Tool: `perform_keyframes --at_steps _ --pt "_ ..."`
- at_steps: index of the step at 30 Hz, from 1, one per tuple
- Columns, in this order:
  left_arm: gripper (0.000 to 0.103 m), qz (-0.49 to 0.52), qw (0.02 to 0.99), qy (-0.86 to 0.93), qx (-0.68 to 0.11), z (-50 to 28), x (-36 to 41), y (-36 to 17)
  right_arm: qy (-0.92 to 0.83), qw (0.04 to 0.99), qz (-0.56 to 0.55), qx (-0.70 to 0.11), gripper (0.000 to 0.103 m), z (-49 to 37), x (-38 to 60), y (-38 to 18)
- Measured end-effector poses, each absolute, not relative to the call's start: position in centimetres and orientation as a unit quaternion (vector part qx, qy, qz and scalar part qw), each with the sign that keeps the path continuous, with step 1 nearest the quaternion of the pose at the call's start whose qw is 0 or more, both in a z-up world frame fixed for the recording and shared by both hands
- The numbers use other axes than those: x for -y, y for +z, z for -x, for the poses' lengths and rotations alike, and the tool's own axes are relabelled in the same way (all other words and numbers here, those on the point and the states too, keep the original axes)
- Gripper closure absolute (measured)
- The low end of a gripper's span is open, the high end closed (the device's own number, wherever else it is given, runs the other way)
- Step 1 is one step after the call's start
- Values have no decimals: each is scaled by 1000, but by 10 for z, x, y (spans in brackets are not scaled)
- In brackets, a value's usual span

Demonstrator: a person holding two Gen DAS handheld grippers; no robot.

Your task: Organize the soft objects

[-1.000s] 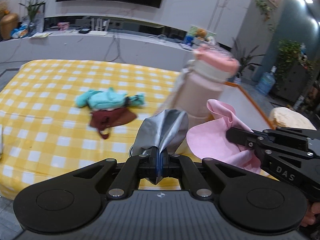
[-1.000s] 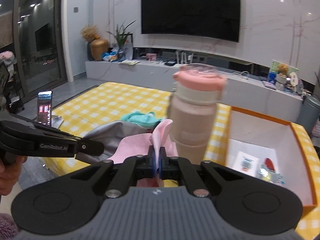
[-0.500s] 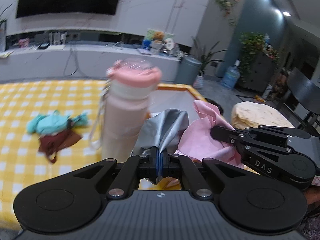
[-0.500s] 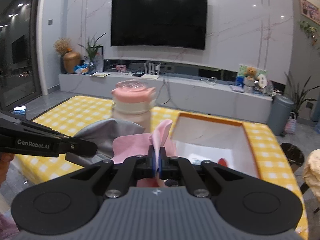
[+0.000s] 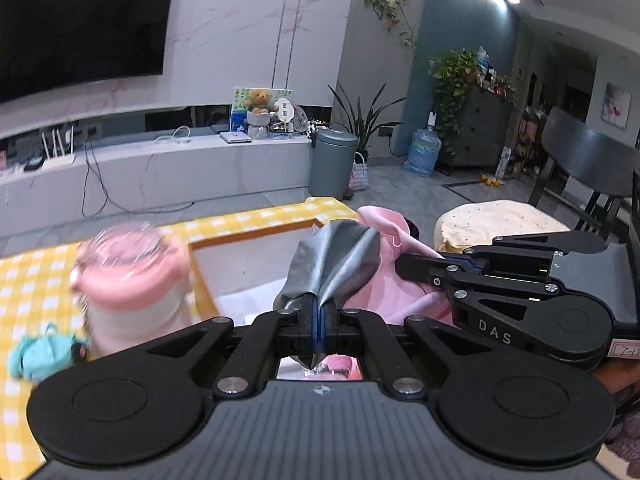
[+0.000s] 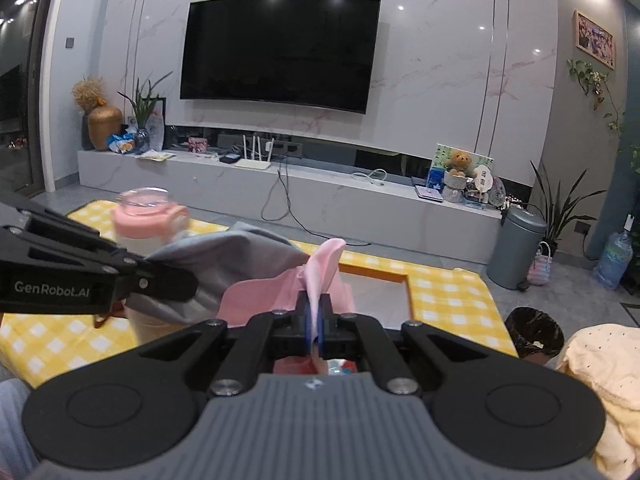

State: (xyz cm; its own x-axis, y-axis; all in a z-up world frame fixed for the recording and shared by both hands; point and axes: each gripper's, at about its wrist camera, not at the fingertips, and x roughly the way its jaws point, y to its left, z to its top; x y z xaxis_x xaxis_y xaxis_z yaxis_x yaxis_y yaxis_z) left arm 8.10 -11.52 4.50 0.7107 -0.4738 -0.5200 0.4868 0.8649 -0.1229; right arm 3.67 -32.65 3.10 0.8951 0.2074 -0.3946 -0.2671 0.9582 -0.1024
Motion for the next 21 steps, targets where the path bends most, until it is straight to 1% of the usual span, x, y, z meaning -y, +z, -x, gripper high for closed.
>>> perform_keyframes --at_steps 9,15,21 --pt "102 -89 928 -233 -277 -115 155 27 117 964 85 -222 103 -98 350 17" --pt "102 -160 922 -206 -287 -131 180 6 130 953 93 -257 103 -139 353 -8" --pt "102 -222 902 -193 -316 -149 197 -15 142 939 114 -292 103 -170 353 -35"
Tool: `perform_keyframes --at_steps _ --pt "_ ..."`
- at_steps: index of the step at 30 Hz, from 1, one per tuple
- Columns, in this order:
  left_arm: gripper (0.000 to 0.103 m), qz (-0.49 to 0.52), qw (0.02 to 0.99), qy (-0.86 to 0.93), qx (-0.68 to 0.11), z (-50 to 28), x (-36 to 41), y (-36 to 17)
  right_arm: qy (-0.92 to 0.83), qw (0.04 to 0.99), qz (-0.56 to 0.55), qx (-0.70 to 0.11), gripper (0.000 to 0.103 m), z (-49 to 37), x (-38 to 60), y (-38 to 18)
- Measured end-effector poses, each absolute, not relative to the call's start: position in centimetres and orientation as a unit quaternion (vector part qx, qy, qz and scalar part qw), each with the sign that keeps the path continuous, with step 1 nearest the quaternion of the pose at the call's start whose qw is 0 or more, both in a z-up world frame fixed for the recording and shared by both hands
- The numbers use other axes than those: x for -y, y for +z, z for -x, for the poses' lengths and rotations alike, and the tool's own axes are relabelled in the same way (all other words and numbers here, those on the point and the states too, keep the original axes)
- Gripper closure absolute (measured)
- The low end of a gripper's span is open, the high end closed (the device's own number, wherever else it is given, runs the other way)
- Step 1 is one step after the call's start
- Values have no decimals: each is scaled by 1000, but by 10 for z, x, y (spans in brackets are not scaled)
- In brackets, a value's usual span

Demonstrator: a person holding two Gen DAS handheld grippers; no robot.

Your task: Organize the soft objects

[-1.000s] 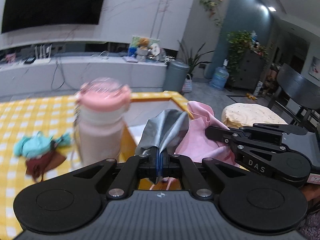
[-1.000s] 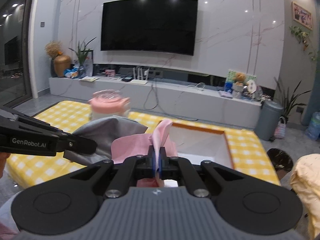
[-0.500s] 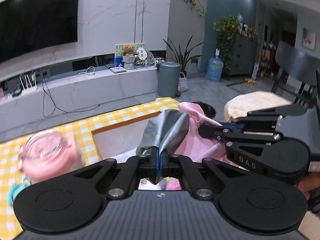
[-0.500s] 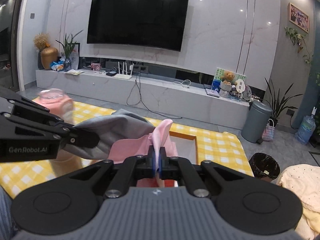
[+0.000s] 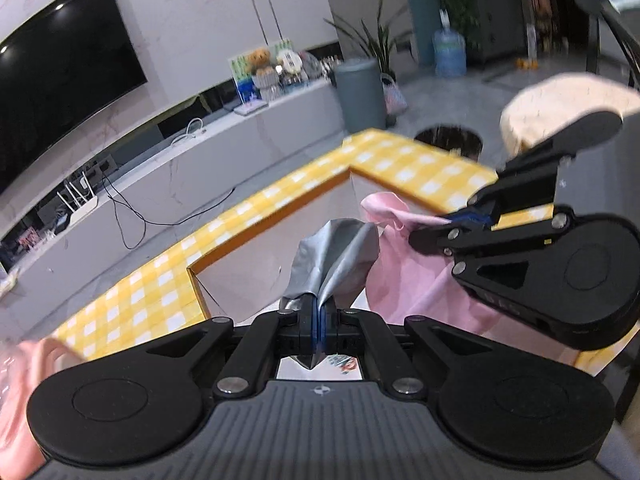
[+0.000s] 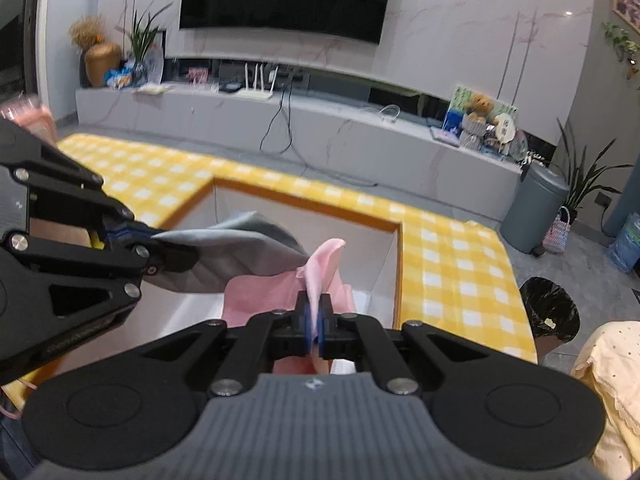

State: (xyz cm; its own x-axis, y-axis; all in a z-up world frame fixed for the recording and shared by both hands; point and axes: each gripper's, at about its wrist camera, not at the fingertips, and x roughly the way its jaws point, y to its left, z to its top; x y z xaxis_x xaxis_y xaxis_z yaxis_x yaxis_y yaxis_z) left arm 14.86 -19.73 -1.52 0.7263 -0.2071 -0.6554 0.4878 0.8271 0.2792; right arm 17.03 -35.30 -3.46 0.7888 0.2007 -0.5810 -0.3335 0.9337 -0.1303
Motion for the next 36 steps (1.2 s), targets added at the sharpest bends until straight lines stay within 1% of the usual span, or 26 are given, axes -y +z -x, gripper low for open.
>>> perform_keyframes --at_steps 5,8,9,14,15,16,17,18,19,22,26,29,31,35,36 --pt "100 -247 889 -187 -338 -160 203 -31 151 927 127 -318 102 -191 353 -53" --pt "97 -250 884 -186 -348 -163 203 -36 154 922 132 -328 101 -198 353 -60" --pt "95 -252 883 -185 -351 -165 204 -37 154 921 136 -330 100 -200 353 -62" --pt "92 -257 878 -184 -359 -167 203 -41 159 915 154 -337 98 -202 353 -69" --pt "85 -259 877 -183 -360 -169 204 -41 161 913 158 -339 95 -202 352 -70" --pt "80 -260 878 -182 -358 -167 204 -41 164 912 163 -339 91 -202 350 -70" --pt "70 -260 880 -181 -355 -167 203 -40 164 911 169 -339 88 -202 349 -70" --pt "65 -258 881 -180 -353 -166 202 -39 164 910 172 -338 81 -201 348 -70" --pt "65 -256 881 -181 -354 -165 201 -38 166 910 174 -337 78 -201 348 -70" --pt "61 -251 881 -183 -357 -167 200 -34 170 910 175 -336 73 -198 347 -66" --pt "60 -245 883 -188 -352 -161 200 -29 173 910 178 -333 67 -194 346 -61" --pt "60 -233 887 -196 -349 -153 197 -24 175 910 184 -329 60 -188 346 -55" --pt "59 -212 891 -198 -350 -146 191 -20 173 911 187 -324 50 -182 346 -51" --pt "59 -186 898 -210 -340 -130 182 -12 176 915 182 -315 48 -168 347 -43" --pt "59 -184 899 -211 -337 -127 182 -10 176 916 181 -313 46 -164 348 -41"
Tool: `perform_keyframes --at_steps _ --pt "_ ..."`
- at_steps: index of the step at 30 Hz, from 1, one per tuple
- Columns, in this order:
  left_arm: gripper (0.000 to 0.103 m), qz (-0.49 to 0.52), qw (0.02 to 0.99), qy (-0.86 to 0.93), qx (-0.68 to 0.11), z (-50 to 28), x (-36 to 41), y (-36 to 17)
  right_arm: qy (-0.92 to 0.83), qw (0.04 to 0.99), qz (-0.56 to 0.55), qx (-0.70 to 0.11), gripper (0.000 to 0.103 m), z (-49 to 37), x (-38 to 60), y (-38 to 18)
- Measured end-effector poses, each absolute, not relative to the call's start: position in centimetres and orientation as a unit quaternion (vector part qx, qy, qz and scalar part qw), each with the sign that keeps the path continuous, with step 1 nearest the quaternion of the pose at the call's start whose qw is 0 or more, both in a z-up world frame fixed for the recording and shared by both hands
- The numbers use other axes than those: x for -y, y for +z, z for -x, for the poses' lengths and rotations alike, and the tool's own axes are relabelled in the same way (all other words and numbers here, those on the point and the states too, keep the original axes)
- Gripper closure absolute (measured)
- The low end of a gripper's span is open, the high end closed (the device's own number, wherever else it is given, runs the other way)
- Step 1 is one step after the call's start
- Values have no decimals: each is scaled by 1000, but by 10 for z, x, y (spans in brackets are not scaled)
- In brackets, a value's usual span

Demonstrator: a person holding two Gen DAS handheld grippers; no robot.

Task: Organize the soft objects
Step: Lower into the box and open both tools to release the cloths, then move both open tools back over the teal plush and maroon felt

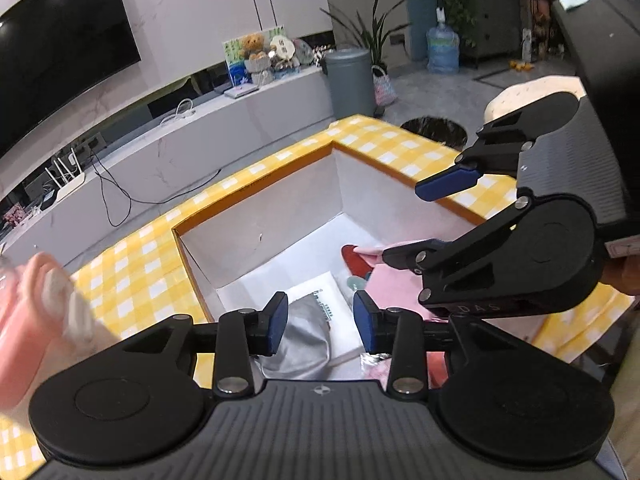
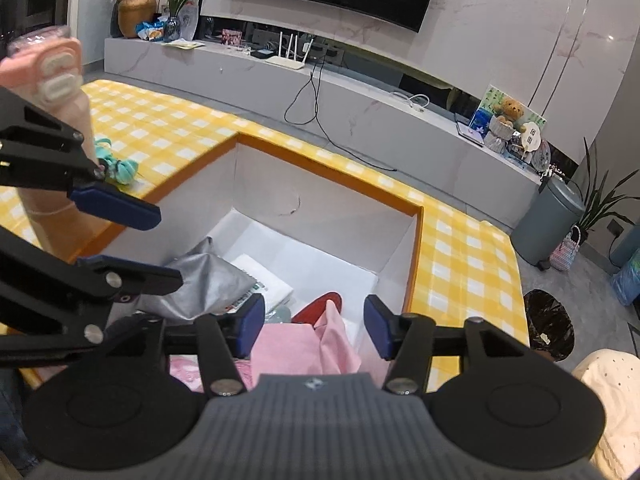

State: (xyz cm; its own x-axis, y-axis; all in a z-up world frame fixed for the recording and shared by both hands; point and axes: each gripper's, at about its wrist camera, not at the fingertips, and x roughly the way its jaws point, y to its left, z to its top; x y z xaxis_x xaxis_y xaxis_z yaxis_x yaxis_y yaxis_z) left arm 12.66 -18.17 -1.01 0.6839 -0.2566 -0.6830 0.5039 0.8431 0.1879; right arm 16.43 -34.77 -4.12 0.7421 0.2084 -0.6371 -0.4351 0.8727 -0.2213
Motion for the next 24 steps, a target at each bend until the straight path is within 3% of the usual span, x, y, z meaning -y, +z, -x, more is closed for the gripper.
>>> perform_keyframes --at_steps 12,24 --pt "57 -123 901 -277 -312 -74 151 15 142 940 124 -284 32 -97 344 -24" --pt "57 -40 915 -265 -303 -44 93 16 118 958 58 -253 29 -29 304 -31"
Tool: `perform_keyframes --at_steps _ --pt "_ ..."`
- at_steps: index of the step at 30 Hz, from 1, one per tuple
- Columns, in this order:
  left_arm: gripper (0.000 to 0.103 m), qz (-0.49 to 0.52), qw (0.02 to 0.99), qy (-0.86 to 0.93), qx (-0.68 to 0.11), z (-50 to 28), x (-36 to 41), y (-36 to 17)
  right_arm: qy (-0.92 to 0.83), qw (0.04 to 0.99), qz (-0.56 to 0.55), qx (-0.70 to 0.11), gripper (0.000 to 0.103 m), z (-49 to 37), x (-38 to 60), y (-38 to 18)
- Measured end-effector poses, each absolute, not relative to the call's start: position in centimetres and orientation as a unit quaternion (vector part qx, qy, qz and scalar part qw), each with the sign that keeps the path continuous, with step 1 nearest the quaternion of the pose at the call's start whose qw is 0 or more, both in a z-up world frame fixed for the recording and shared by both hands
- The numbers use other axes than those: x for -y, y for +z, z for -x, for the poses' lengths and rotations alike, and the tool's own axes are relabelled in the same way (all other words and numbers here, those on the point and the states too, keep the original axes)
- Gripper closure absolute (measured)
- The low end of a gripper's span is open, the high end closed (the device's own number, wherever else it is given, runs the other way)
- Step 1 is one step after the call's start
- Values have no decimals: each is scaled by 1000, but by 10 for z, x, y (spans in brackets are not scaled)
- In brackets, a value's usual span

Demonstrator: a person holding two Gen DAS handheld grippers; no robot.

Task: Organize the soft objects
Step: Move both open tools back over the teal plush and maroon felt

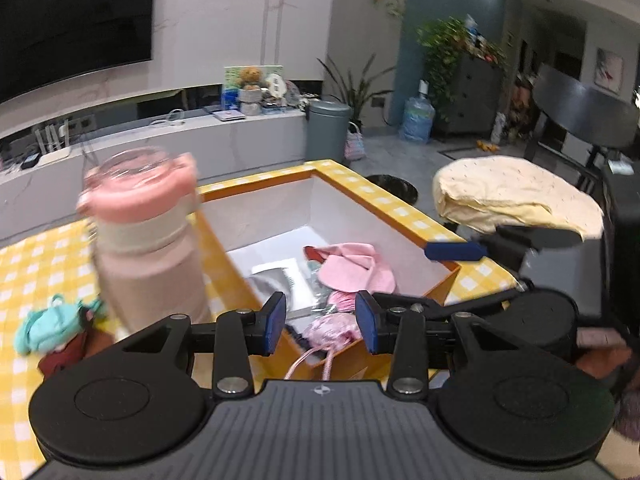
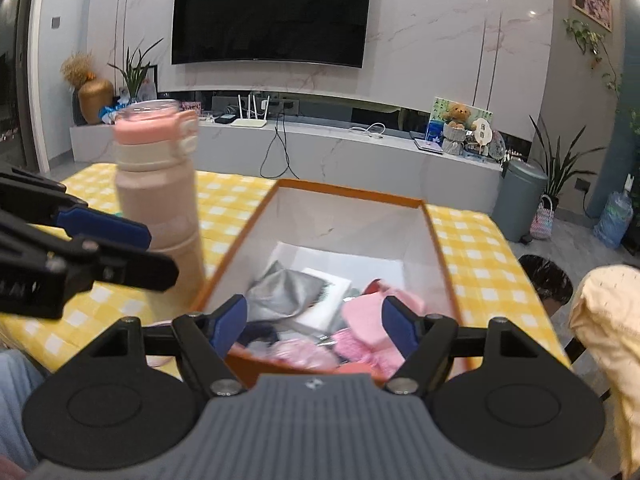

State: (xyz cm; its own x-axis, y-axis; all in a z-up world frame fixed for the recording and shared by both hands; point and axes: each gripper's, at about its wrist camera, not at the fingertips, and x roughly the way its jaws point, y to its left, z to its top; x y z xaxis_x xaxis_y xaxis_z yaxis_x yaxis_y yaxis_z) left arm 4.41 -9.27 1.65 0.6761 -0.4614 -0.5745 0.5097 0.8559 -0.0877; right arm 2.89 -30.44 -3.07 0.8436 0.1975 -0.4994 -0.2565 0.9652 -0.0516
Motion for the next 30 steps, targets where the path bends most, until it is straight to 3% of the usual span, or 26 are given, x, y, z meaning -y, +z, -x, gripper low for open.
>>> perform_keyframes --at_steps 14,30 --pt "57 13 927 -178 -330 -32 9 -5 175 945 50 -272 29 -8 228 -51" --pt "57 33 930 -97 -354 -30 -78 -27 248 923 144 -258 30 -17 123 -58"
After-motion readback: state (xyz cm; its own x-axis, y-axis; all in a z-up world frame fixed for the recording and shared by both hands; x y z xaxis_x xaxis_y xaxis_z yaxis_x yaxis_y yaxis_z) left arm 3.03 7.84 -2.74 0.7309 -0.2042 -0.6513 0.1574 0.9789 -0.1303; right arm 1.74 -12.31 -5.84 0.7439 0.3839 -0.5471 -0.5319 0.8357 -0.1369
